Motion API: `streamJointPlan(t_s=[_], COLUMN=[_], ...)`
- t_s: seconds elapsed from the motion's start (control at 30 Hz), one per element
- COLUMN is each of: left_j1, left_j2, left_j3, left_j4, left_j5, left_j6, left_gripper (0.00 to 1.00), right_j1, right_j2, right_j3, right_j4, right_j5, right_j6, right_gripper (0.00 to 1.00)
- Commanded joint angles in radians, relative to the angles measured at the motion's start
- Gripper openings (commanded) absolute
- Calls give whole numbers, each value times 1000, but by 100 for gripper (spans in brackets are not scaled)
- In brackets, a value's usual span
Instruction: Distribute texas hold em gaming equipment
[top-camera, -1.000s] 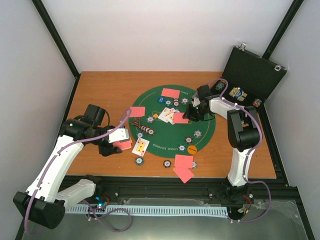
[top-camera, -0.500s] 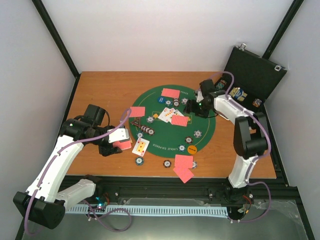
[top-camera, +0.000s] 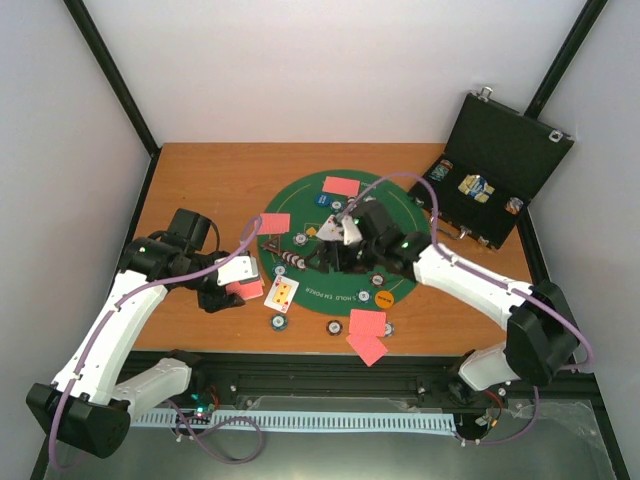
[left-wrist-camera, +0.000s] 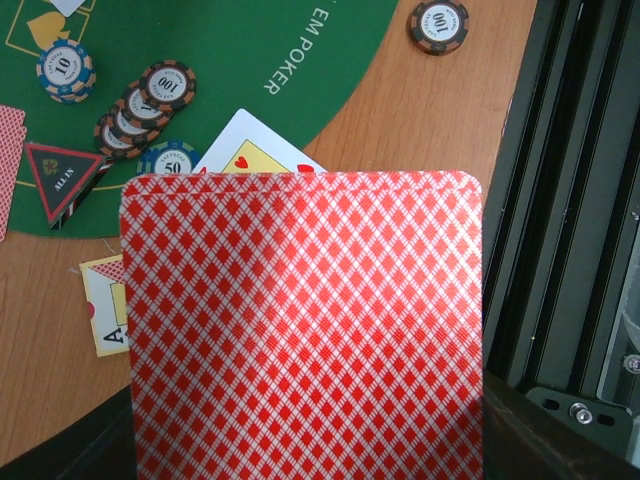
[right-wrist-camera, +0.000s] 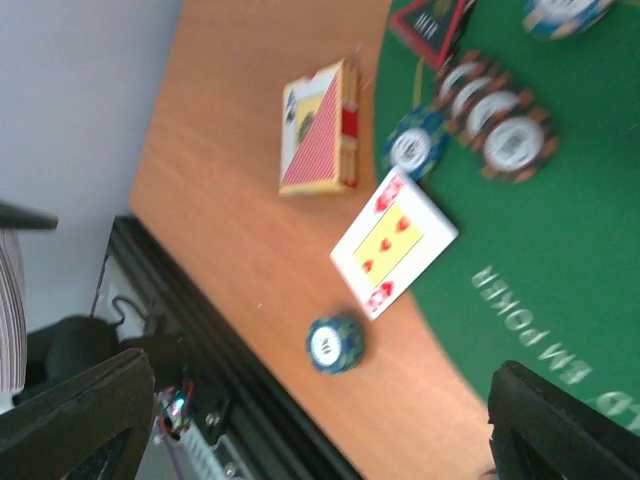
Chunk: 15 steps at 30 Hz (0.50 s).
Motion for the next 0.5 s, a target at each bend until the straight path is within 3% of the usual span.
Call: streamJointPlan(t_s=[0.0, 0.23, 0.47], left_j1=[1, 1, 0], left_j2=[2, 9, 31], left_j3=[14, -4, -2], left_j4=[28, 68, 103], left_j5=[20, 2, 2], left_j6=[-15, -38, -58], left_gripper=[52, 53, 53], right_j1=[105, 197, 208], right_j2=[-47, -43, -6], right_j3=[-65, -108, -137], right_j4=[204, 272, 247], right_j5=[-20, -4, -32], right_j6=[157, 220, 219], right_gripper=[91, 94, 97])
